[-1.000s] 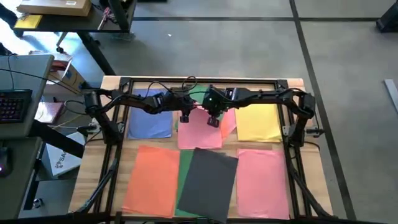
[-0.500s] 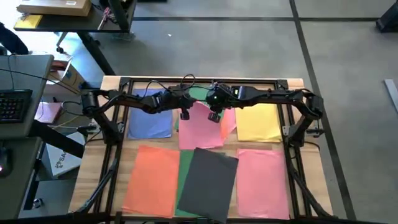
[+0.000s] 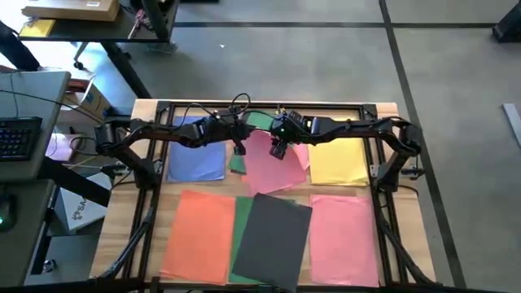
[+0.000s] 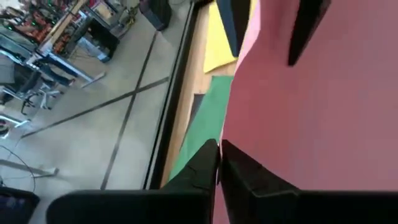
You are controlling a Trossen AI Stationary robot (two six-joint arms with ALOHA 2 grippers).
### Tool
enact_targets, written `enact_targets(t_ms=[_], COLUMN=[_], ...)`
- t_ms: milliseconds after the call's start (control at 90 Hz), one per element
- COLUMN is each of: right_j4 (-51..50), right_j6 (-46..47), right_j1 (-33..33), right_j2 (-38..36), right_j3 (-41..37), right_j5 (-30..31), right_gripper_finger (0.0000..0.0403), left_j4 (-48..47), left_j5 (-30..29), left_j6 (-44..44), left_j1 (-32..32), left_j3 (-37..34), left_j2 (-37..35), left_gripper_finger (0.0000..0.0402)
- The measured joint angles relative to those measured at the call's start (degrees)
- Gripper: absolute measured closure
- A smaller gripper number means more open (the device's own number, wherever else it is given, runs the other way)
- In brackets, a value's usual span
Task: Organize paper
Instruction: Stack the top pink paper on the bottom pink paper
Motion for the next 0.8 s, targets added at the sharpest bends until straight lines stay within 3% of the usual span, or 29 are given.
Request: enact_targets(t_ms=[133, 178, 344, 500, 800], right_j4=[-1.4, -2.5, -10.9, -21.0, -38.4], right_j6=[3.6, 4.2, 11.3, 20.0, 45.7], right_j1=[-0.5, -0.4, 0.0, 2.5, 10.1], right_j2=[0.0, 0.0, -0.9, -4.0, -21.0], right_j3=[-0.1, -0.1, -0.1, -0.1, 0.0], right_j5=[2.2, 2.7, 2.2, -2.8, -13.4], right_gripper_finger=[0.0373, 0.0390, 0.0402, 0.0403, 0.0403], left_j4=[0.4, 0.4, -1.2, -3.2, -8.6], left_j5=[0.0, 0.0, 0.0, -1.0, -3.5], left_j6=[0.0, 0.0, 0.4, -0.1, -2.8], left_j1=[-0.7, -0.9, -1.6, -1.6, -1.5], left_j3=[0.0, 0.0, 0.0, 0.0, 0.0], left_j2=[-2.2, -3.0, -6.0, -8.9, -10.4], left_gripper_finger=[0.0401, 0.0400, 0.0367, 0.0320, 0.0282])
